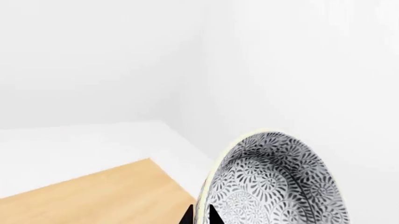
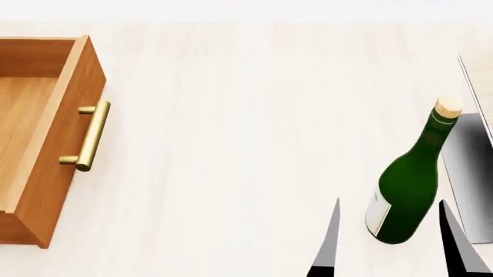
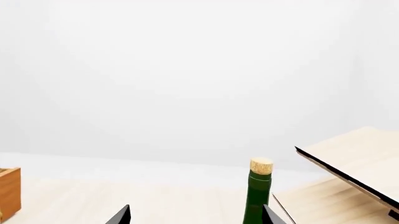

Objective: Put the bowl on top of the cabinet.

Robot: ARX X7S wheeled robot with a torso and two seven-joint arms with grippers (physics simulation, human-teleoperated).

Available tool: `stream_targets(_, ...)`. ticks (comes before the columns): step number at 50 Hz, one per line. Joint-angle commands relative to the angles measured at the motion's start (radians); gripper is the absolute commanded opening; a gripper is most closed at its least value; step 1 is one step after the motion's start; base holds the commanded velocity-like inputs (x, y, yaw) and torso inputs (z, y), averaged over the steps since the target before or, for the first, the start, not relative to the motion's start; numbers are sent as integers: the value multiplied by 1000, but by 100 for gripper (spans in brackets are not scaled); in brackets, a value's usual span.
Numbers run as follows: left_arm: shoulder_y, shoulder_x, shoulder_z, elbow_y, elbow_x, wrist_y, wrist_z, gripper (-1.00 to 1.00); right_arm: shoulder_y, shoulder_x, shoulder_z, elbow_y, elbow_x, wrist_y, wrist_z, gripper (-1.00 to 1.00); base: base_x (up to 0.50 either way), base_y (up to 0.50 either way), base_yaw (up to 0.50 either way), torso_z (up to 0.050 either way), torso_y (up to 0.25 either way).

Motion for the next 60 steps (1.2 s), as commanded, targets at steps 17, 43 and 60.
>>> stream_targets(17,10,7,-75,-2,-5,-5,-20,-100,1,-15,9,6,-24,4,-15,100,0,0,0,0,0)
stream_targets(43,78,10,-300,-21,-113,-12,-108,-100,1,-9,4,10,-23,1,-10,100,0,0,0,-3,52)
stream_targets(60,98,12,-363,-113,-84,11,-233,-100,10,-4,-1,11,-20,7,-10,100,0,0,0,0,0)
